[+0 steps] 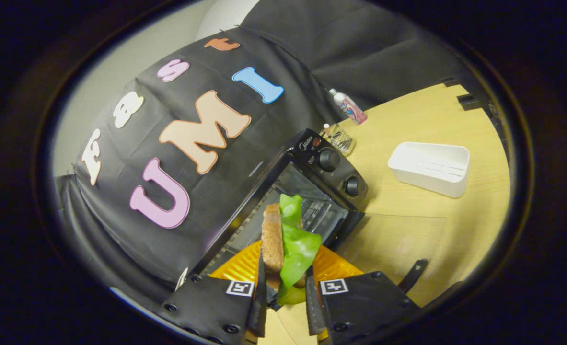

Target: Open the toaster oven, put the food inside, and close the toaster oven door.

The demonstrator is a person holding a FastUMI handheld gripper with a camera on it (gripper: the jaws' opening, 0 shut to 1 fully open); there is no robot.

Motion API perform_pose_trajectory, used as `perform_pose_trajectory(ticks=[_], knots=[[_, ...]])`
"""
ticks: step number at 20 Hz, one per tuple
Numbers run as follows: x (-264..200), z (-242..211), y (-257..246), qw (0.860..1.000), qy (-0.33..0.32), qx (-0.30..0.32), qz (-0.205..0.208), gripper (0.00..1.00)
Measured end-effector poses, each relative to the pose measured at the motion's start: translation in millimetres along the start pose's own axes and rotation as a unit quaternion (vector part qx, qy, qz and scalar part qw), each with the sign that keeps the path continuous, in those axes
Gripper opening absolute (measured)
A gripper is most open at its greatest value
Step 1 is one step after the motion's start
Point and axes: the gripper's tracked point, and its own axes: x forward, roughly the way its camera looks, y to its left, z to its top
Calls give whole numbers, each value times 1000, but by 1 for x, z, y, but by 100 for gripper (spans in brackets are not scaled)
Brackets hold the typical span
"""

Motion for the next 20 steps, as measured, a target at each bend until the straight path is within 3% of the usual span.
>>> perform_pose_trajectory(ticks=[2,6,8,12,20], knots=[[0,7,12,999,-14,44,27,36],[26,-25,-8,998,28,47,-5,36],[39,-29,4,995,39,85,27,36],[68,-53,3,989,62,127,49,35],[122,-62,7,990,65,107,61,37]])
